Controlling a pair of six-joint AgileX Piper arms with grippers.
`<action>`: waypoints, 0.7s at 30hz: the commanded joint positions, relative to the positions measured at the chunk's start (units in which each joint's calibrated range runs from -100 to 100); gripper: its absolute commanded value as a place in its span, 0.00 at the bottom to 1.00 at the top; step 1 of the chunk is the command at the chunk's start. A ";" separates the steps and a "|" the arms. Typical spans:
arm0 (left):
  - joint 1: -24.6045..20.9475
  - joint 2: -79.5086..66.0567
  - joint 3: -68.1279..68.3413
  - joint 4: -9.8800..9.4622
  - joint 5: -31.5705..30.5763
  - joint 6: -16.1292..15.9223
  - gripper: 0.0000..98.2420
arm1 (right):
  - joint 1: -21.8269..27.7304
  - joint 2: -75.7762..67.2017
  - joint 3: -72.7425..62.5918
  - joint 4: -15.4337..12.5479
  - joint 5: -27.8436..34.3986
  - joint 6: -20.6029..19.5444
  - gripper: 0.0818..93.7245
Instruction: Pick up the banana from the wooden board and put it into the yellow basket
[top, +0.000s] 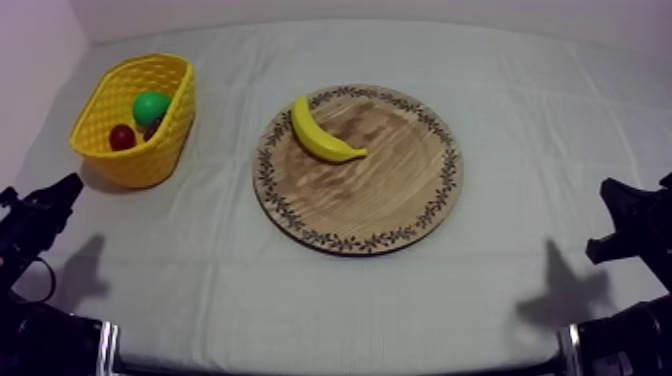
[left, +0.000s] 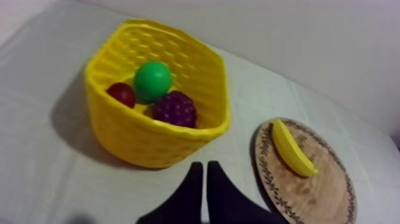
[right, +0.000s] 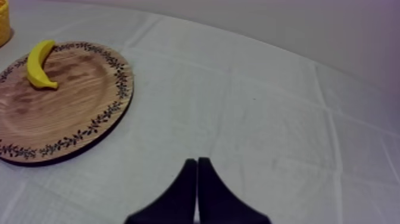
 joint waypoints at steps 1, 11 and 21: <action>1.94 7.76 -2.00 0.60 -1.48 -0.21 0.00 | 0.01 0.00 0.05 -0.02 -0.05 -0.09 0.00; 6.08 34.27 -24.86 1.47 6.18 -2.91 0.00 | 0.01 0.00 0.05 -0.02 -0.05 -0.09 0.00; 11.68 59.34 -52.93 1.55 22.65 -5.69 0.00 | 0.01 0.00 0.05 -0.02 -0.05 -0.09 0.00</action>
